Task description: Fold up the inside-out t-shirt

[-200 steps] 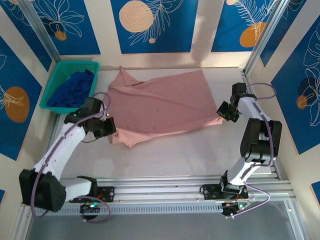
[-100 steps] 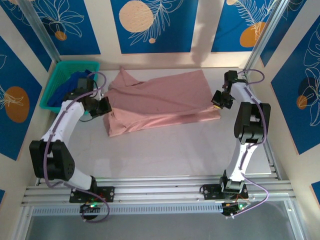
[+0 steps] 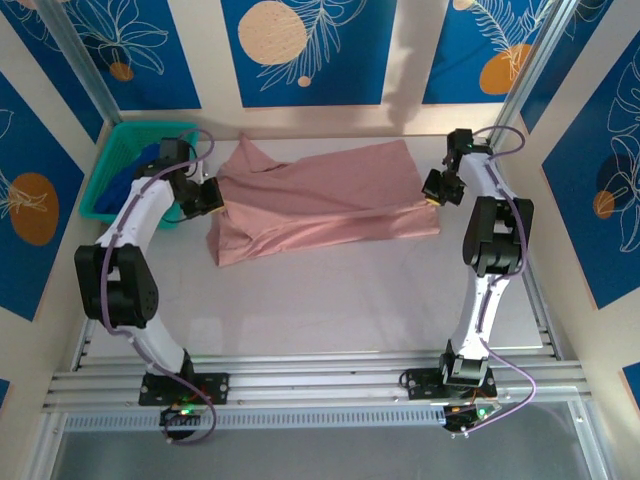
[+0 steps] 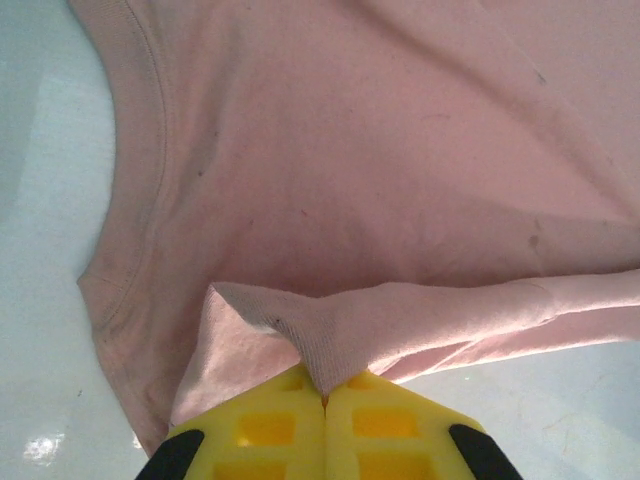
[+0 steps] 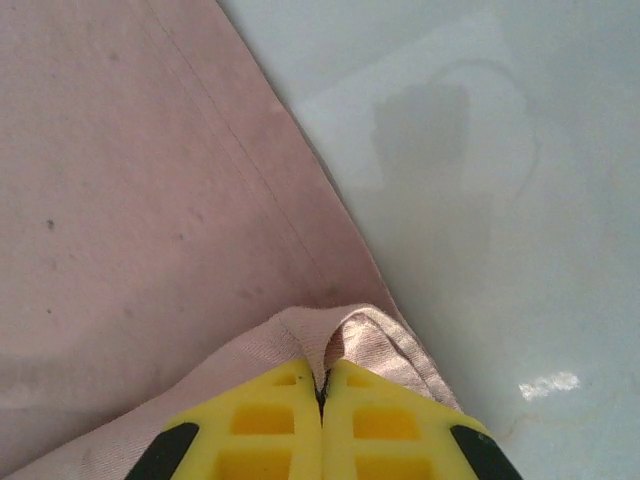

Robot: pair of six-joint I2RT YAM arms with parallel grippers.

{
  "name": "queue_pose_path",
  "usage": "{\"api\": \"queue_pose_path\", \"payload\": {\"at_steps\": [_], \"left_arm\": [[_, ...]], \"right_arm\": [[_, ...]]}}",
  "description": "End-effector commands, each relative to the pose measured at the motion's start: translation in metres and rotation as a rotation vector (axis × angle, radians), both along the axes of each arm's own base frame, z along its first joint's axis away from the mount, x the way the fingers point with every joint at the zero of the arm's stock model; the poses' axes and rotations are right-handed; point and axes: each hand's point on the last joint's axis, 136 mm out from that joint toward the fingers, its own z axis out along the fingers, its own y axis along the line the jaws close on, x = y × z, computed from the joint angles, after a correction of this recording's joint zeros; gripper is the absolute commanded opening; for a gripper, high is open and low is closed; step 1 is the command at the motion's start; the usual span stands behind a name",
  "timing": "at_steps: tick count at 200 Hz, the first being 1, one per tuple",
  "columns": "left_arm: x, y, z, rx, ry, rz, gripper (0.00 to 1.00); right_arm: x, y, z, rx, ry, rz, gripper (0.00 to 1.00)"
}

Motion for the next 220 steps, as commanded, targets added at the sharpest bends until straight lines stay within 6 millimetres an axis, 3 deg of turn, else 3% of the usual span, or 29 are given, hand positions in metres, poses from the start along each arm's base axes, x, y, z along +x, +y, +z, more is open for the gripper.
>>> {"api": "queue_pose_path", "payload": {"at_steps": [1, 59, 97, 110, 123, 149, 166, 187, 195, 220], "left_arm": [[0.012, 0.009, 0.002, 0.000, -0.011, 0.034, 0.00], [0.025, 0.021, -0.011, 0.017, 0.007, 0.073, 0.00], [0.061, 0.024, -0.035, 0.003, 0.022, 0.110, 0.00], [0.082, 0.024, -0.044, -0.010, 0.019, 0.133, 0.09], [0.101, 0.027, -0.051, -0.007, 0.025, 0.160, 0.28], [0.120, 0.023, -0.039, -0.042, -0.013, 0.163, 0.41], [0.109, 0.012, -0.019, -0.039, -0.062, 0.146, 0.49], [0.071, -0.021, -0.012, -0.040, -0.106, 0.083, 0.58], [0.050, -0.031, -0.026, -0.028, -0.083, 0.065, 0.62], [0.010, -0.052, -0.058, 0.023, -0.024, -0.012, 0.65]], "right_arm": [[0.007, 0.010, 0.001, 0.016, 0.011, 0.032, 0.07], [0.035, 0.015, -0.009, 0.001, 0.009, 0.039, 0.09], [0.066, 0.012, -0.014, -0.015, -0.027, 0.028, 0.26], [0.076, 0.013, -0.013, -0.012, -0.045, 0.032, 0.30], [0.079, 0.014, -0.008, -0.007, -0.063, 0.037, 0.33], [0.073, 0.028, 0.018, 0.016, -0.126, 0.101, 0.35], [0.057, 0.046, 0.036, 0.055, -0.171, 0.141, 0.36], [0.030, 0.074, 0.046, 0.103, -0.213, 0.183, 0.37], [0.019, 0.085, 0.048, 0.112, -0.218, 0.201, 0.37], [-0.006, 0.107, 0.047, 0.117, -0.206, 0.244, 0.38]]}}
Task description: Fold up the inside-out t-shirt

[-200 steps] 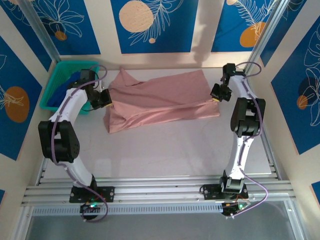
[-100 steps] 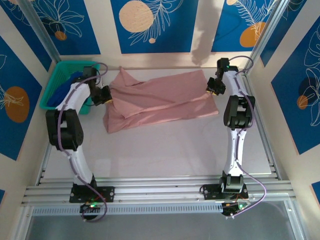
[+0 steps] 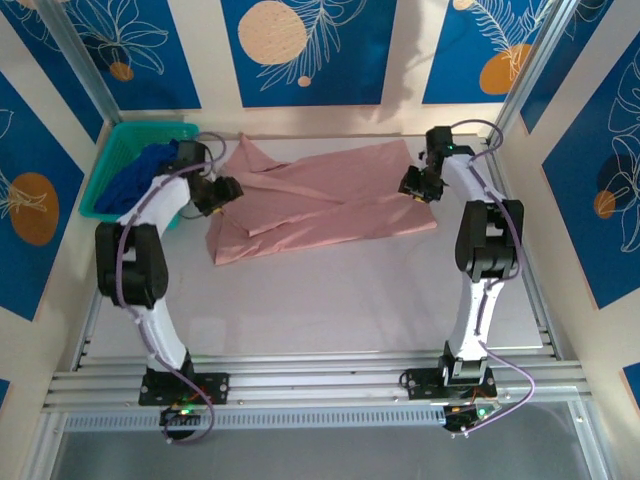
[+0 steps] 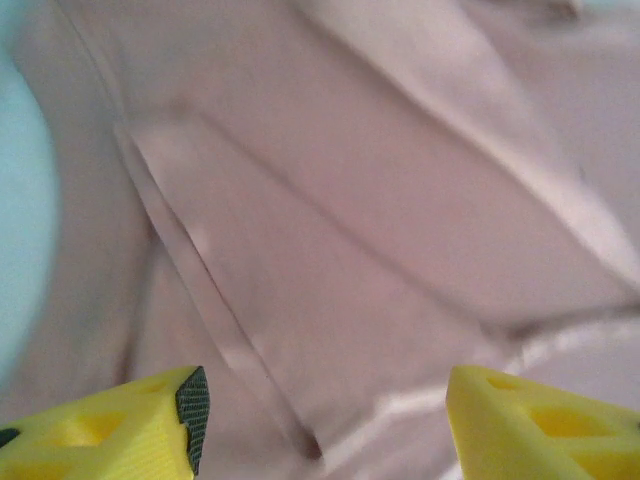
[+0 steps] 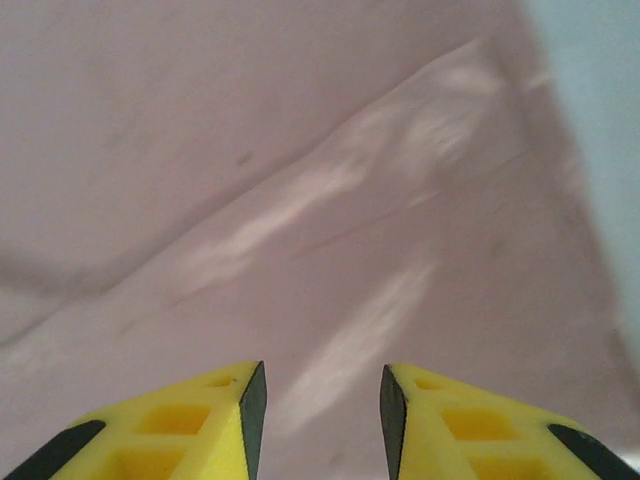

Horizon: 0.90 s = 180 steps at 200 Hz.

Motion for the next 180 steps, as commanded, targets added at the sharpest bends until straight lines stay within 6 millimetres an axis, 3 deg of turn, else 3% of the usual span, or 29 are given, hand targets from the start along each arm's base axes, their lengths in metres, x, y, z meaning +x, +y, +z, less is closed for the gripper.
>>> {"api": "queue_pose_path", "payload": {"at_steps": [1, 32, 78, 140, 165, 180], "left_arm": [[-0.021, -0.023, -0.018, 0.042, -0.003, -0.074, 0.65], [-0.031, -0.033, -0.049, 0.094, 0.055, -0.122, 0.65], [-0.017, -0.043, -0.068, 0.095, 0.080, -0.157, 0.60], [-0.006, -0.049, -0.073, 0.093, 0.085, -0.168, 0.22], [0.007, -0.051, -0.068, 0.097, 0.068, -0.173, 0.08], [0.021, -0.056, -0.060, 0.090, 0.041, -0.180, 0.06]], "right_arm": [[-0.005, 0.030, 0.020, 0.055, -0.082, 0.062, 0.38], [-0.017, 0.039, 0.020, 0.085, -0.075, 0.079, 0.38], [-0.024, 0.041, 0.014, 0.094, -0.060, 0.082, 0.38], [-0.025, 0.040, 0.010, 0.093, -0.055, 0.082, 0.38], [-0.025, 0.039, 0.010, 0.093, -0.053, 0.081, 0.38], [-0.026, 0.039, 0.010, 0.092, -0.052, 0.083, 0.38]]}}
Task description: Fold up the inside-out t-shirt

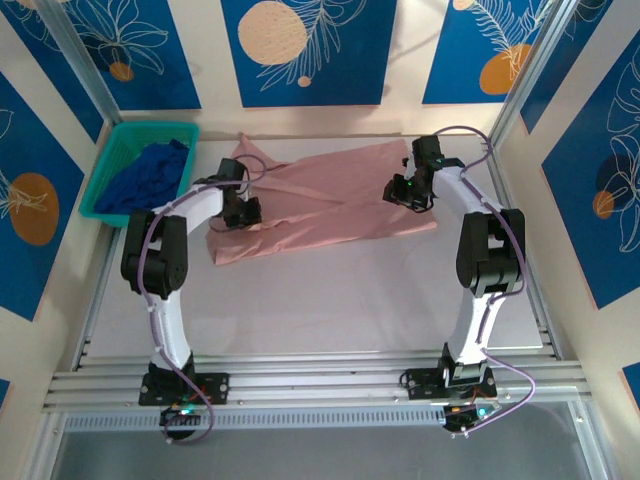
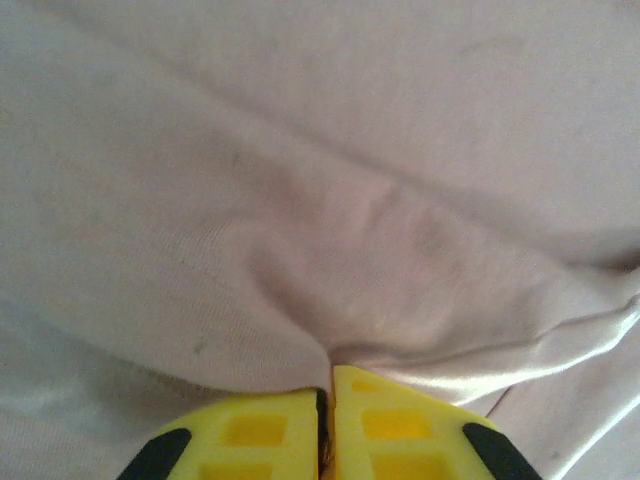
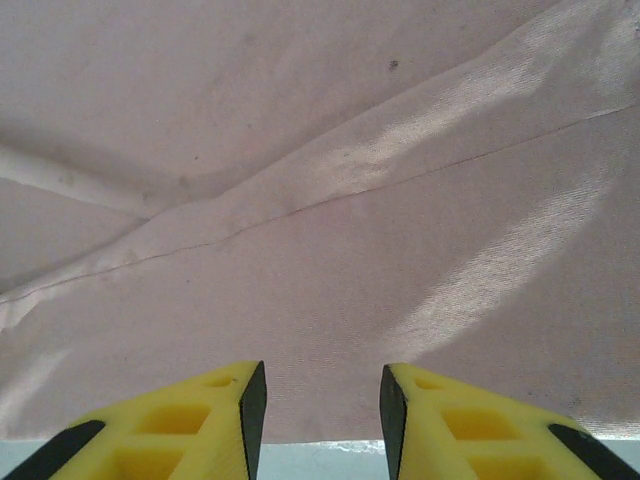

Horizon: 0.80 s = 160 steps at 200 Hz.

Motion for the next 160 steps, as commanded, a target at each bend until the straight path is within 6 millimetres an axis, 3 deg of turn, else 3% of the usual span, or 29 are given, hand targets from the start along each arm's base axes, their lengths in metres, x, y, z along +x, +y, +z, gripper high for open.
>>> {"api": "queue_pose_path", "payload": {"at_steps": [1, 15, 34, 42, 53, 80, 99, 115, 143, 160], "left_arm": [[0.019, -0.009, 0.009, -0.003, -0.030, -0.024, 0.05], [0.038, -0.011, 0.018, 0.005, -0.062, -0.026, 0.05], [0.078, -0.017, 0.036, 0.008, -0.142, -0.031, 0.09], [0.097, -0.021, 0.041, 0.009, -0.167, -0.036, 0.18], [0.119, -0.021, 0.048, 0.038, -0.192, -0.037, 0.40], [0.136, -0.011, 0.058, 0.130, -0.188, -0.043, 0.58], [0.127, -0.008, 0.072, 0.143, -0.192, -0.054, 0.62], [0.107, -0.006, 0.083, 0.123, -0.202, -0.058, 0.63], [0.050, 0.002, 0.086, 0.070, -0.223, -0.031, 0.64], [0.015, 0.007, 0.070, 0.041, -0.199, -0.016, 0.64]], "right_arm": [[-0.005, 0.002, 0.008, 0.028, -0.004, 0.000, 0.38], [-0.005, 0.002, 0.008, 0.026, -0.004, 0.001, 0.38], [-0.006, 0.002, 0.009, 0.029, -0.006, 0.001, 0.38], [-0.006, 0.003, 0.009, 0.031, -0.007, 0.004, 0.38], [-0.007, 0.003, 0.010, 0.029, -0.006, 0.005, 0.38], [-0.015, 0.002, 0.006, 0.021, 0.006, 0.010, 0.38], [-0.020, -0.002, -0.002, 0.005, 0.022, 0.004, 0.37], [-0.020, -0.005, -0.011, 0.006, 0.044, -0.008, 0.38], [-0.012, -0.018, -0.024, -0.015, 0.062, -0.034, 0.38], [-0.006, -0.031, -0.039, -0.033, 0.109, -0.056, 0.37]]}}
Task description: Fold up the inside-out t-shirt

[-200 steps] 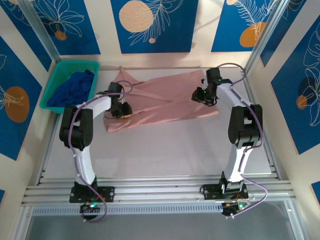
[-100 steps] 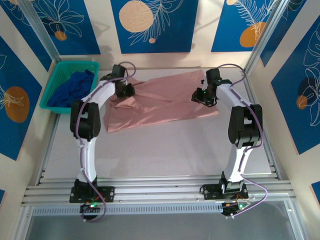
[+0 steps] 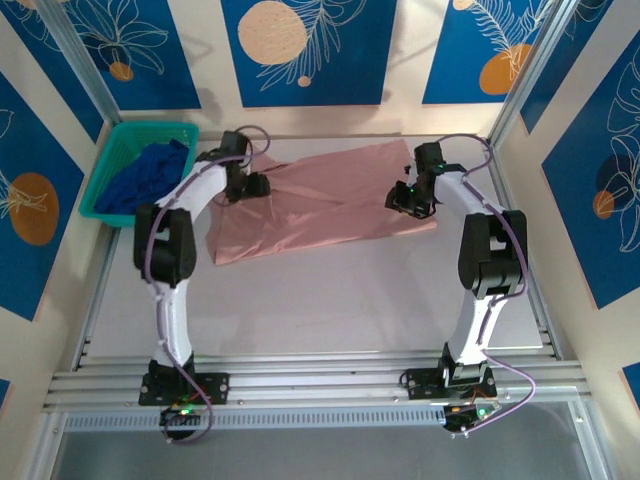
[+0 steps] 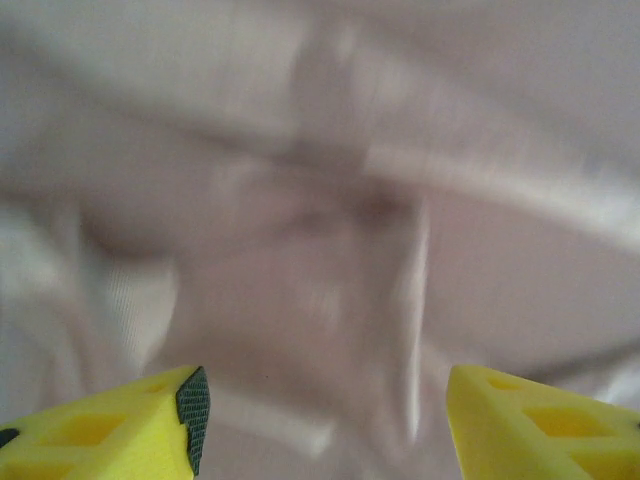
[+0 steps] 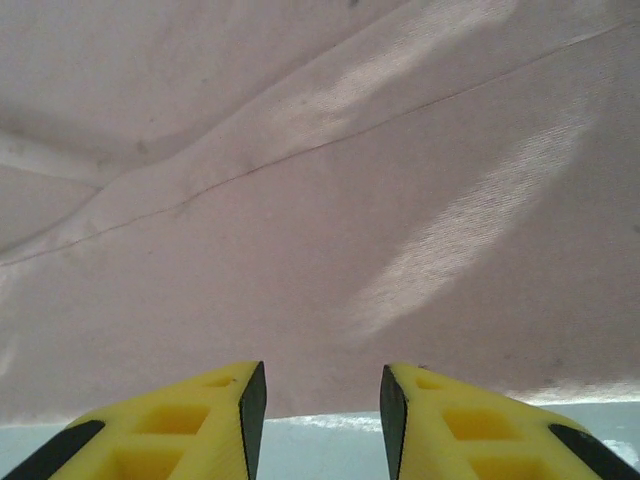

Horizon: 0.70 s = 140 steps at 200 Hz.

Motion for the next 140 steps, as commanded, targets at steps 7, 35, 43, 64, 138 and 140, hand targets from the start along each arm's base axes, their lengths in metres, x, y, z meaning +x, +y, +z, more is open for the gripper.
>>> {"api": "queue_pose_path", "payload": {"at_steps": [7, 35, 43, 64, 138, 140], "left_arm": [[-0.034, 0.002, 0.021, -0.073, -0.089, 0.019, 0.64], [-0.062, 0.022, -0.019, -0.040, -0.005, 0.059, 0.64], [-0.068, 0.025, -0.028, -0.040, 0.016, 0.064, 0.63], [-0.081, 0.030, -0.043, -0.031, 0.047, 0.068, 0.63], [-0.185, 0.046, -0.081, 0.001, 0.176, 0.090, 0.63], [-0.189, 0.046, -0.083, 0.001, 0.182, 0.090, 0.62]], "right_arm": [[0.009, -0.024, -0.029, -0.041, 0.080, -0.040, 0.37], [0.006, -0.045, -0.054, -0.107, 0.171, -0.071, 0.36], [0.003, -0.050, -0.059, -0.127, 0.195, -0.074, 0.36], [-0.011, -0.063, -0.069, -0.197, 0.258, -0.085, 0.34], [-0.111, -0.082, -0.067, -0.328, 0.417, -0.128, 0.30], [-0.115, -0.082, -0.066, -0.331, 0.419, -0.131, 0.30]]}}
